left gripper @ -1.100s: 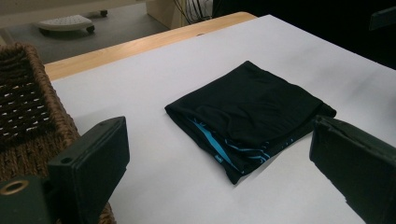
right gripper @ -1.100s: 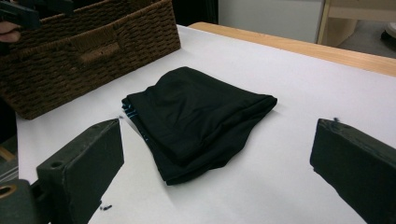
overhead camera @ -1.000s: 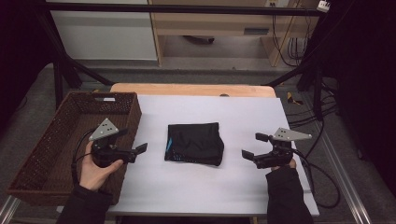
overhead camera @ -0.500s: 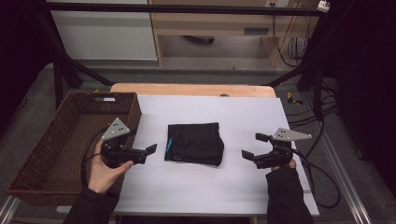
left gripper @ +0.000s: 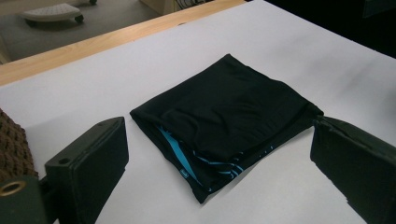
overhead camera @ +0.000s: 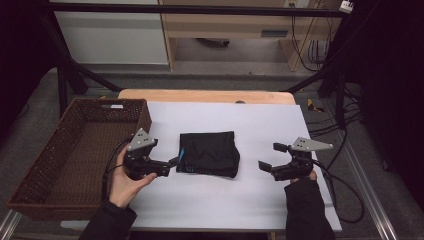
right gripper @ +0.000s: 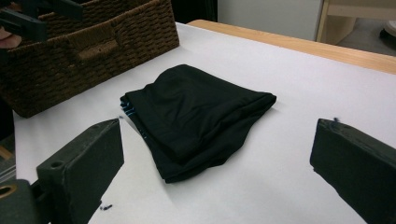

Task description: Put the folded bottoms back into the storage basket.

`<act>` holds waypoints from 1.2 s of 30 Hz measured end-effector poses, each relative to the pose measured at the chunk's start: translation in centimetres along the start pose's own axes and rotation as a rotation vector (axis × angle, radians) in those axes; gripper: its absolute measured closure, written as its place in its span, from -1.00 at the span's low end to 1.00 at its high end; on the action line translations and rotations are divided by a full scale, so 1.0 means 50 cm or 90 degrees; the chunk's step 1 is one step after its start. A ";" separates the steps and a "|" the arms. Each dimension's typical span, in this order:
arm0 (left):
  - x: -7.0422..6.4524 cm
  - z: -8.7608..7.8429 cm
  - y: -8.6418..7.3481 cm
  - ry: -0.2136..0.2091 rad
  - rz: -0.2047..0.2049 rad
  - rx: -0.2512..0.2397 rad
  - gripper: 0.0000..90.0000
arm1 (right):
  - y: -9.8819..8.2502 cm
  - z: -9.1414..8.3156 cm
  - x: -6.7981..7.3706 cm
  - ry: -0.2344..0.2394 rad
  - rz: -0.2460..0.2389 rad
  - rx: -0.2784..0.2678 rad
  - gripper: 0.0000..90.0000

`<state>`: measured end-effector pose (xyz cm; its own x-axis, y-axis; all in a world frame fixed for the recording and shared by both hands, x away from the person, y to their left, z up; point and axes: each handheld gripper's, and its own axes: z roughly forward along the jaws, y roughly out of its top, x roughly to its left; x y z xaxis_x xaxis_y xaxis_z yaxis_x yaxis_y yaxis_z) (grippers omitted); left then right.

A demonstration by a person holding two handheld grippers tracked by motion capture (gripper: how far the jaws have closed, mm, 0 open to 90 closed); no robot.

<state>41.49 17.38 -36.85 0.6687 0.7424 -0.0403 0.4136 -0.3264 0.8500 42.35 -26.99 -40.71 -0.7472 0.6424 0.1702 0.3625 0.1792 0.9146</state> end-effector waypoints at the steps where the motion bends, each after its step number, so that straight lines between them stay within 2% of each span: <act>1: -0.001 0.005 0.001 0.001 -0.003 0.000 -0.91 | 0.000 0.000 0.000 0.000 0.000 0.000 -0.93; 14: -0.006 0.046 0.015 0.006 -0.009 0.009 -0.91 | -0.001 0.002 0.000 0.001 0.000 0.003 -0.93; 20: -0.007 0.072 0.017 -0.005 -0.012 0.017 -0.91 | -0.001 0.002 0.000 0.001 -0.001 0.004 -0.93; 26: 0.003 0.094 0.016 -0.012 -0.024 0.023 -0.88 | -0.001 0.002 0.000 0.001 -0.001 0.004 -0.93; 31: 0.012 0.121 0.013 -0.009 -0.029 0.052 -0.88 | -0.001 0.003 0.000 0.000 0.001 0.004 -0.93; 36: 0.020 0.141 0.007 -0.008 -0.039 0.059 -0.87 | -0.002 0.004 0.000 0.000 0.001 0.006 -0.93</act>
<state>46.66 13.91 -40.29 0.6482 0.7551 -0.0980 0.5092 -0.3342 0.7931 42.41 -26.86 -40.85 -0.7469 0.6425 0.1711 0.3680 0.1852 0.9112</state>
